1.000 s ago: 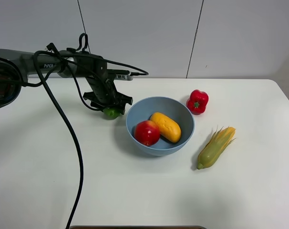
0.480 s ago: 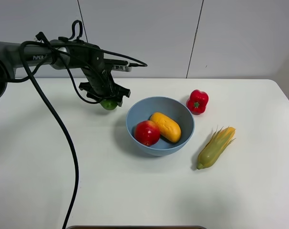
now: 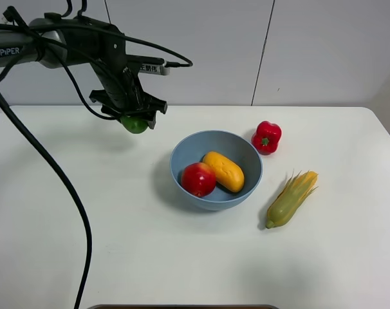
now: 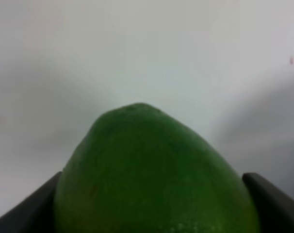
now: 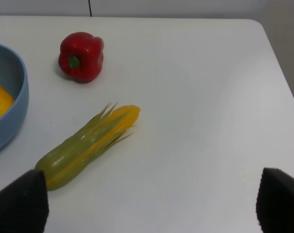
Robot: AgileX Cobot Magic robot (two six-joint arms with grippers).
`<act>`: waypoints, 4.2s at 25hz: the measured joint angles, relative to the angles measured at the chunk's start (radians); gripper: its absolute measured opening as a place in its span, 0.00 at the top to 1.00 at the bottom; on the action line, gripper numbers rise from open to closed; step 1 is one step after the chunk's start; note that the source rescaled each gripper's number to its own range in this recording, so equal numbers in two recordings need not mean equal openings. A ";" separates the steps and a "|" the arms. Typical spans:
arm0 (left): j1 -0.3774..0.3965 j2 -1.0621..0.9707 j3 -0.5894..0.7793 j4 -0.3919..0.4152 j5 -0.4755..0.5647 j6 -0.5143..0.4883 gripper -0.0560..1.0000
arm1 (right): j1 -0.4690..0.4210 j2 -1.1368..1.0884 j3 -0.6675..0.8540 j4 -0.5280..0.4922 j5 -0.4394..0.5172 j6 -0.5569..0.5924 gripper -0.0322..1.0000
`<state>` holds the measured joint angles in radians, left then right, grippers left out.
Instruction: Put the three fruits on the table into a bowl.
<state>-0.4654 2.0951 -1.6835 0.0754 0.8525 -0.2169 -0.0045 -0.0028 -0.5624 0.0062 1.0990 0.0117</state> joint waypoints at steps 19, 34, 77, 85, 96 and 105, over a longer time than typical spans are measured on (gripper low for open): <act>-0.245 -0.173 0.000 -0.002 0.147 -0.063 0.95 | 0.000 0.000 0.000 0.000 0.000 0.000 0.25; -0.380 -0.041 0.000 -0.004 -0.099 -0.067 0.95 | 0.000 0.000 0.000 0.000 0.000 0.000 0.25; -0.379 -0.284 0.000 0.042 0.240 -0.040 0.02 | 0.000 0.000 0.000 0.000 0.000 0.000 0.25; -0.379 -0.438 0.000 0.088 0.358 -0.063 0.02 | 0.000 0.000 0.000 0.000 0.000 0.000 0.25; -0.326 -0.527 0.054 0.107 0.362 -0.063 0.02 | 0.000 0.000 0.000 0.000 0.000 0.000 0.25; -0.213 -0.817 0.439 0.109 0.304 -0.066 0.02 | 0.000 0.000 0.000 0.000 0.000 0.000 0.25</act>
<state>-0.6786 1.2785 -1.2447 0.1844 1.1566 -0.2824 -0.0045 -0.0028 -0.5624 0.0062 1.0990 0.0117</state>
